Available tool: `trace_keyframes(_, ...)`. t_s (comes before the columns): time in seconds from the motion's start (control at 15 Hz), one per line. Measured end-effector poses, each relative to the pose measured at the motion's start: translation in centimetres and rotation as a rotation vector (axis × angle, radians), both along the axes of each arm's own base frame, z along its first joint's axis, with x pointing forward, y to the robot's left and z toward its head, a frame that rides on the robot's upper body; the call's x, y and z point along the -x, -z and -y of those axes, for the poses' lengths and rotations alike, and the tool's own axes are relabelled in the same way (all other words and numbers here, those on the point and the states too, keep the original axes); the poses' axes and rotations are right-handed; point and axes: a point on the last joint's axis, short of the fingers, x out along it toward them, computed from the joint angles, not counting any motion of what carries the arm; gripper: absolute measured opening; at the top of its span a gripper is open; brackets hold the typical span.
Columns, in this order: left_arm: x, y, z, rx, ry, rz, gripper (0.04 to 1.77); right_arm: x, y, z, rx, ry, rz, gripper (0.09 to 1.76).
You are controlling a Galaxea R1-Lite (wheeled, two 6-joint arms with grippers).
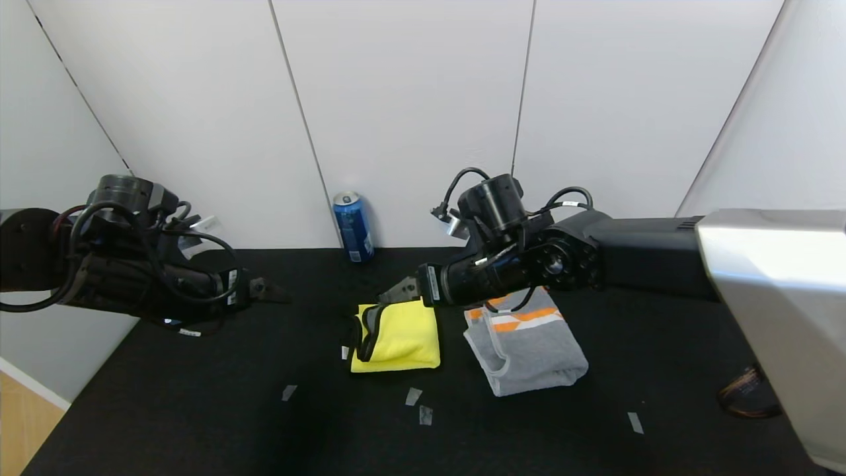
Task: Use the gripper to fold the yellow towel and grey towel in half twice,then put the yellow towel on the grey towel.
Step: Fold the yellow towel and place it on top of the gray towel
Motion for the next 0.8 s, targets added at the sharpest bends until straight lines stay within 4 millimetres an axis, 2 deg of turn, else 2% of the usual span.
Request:
trace_keyframes(0.4, 1.2, -0.3, 3.5, 0.048, 0.064, -0.018, 1.72, -0.7, -0.2, 2.4, 0.037, 0.06, -0.061, 1.7)
trace_keyframes(0.8, -0.1, 1.9, 4.6, 0.141, 0.147, -0.092, 1.72, -2.4, 2.8, 2.1, 0.03, 0.086, -0.09, 1.7)
